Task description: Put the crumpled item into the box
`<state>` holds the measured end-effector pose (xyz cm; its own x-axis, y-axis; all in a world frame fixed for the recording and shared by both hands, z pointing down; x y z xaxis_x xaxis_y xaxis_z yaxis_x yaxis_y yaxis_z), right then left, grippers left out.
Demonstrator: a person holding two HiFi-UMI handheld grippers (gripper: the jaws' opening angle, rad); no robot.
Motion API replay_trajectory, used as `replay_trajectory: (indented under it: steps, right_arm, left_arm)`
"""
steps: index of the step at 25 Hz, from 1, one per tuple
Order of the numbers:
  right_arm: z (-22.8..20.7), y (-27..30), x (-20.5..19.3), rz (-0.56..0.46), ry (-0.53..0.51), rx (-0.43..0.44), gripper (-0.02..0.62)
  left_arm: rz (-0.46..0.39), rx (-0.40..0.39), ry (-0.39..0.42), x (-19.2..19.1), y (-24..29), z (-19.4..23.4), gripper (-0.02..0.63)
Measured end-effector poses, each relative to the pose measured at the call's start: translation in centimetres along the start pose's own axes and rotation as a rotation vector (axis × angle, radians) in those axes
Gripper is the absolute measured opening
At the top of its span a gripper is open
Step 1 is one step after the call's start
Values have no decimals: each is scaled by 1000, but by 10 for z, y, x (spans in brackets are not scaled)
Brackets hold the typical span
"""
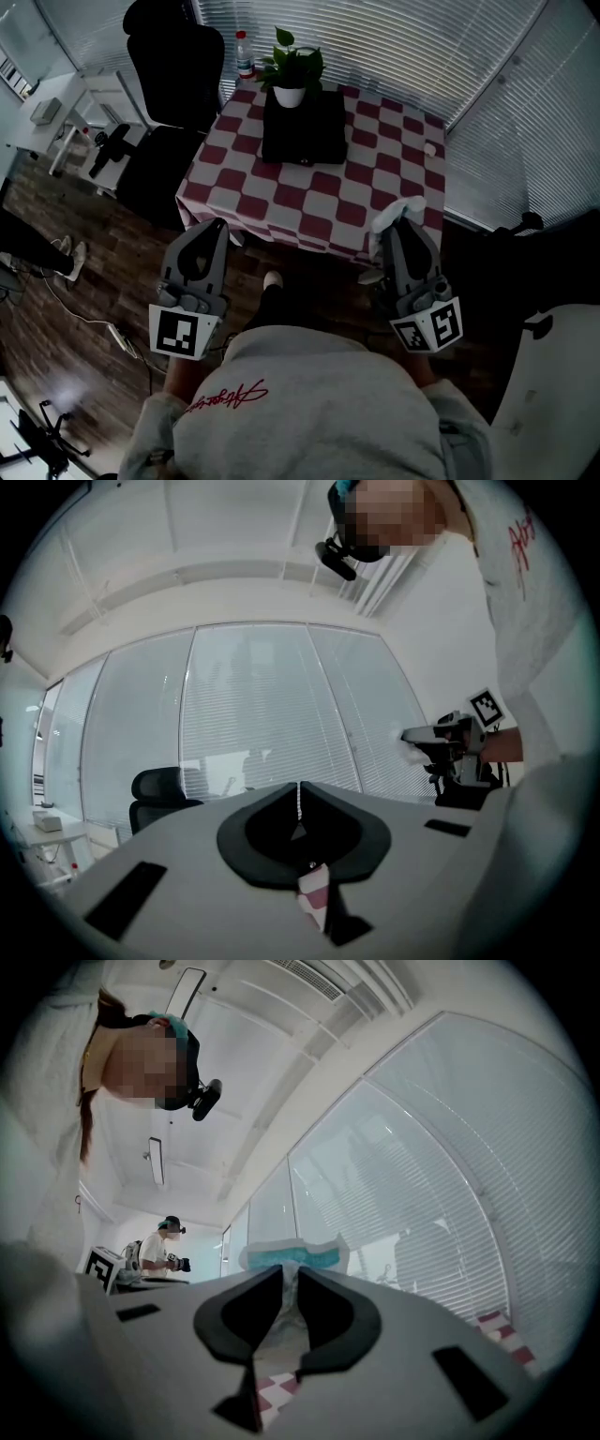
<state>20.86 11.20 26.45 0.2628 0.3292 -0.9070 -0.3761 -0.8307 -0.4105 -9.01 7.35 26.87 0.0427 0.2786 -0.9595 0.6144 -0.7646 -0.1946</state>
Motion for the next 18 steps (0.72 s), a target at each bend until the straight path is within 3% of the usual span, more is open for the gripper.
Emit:
replay_trajectory:
  steps: [18]
  right_arm:
    - [-27,43,-17,22,-3,-37,60]
  left_arm:
    - [2,-22,-25,-16,52,32,22]
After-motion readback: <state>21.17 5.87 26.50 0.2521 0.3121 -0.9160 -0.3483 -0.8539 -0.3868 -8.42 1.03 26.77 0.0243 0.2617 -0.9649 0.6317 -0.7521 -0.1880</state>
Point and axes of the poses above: the fingertips, and each gripper's own axes: y forward along the fingers, z to its left, x out of its top, the point moved 6 cm from there along -y, backward along the fingers, and after that the axes turned 7 degrees about -z, right-handed, at the moved point
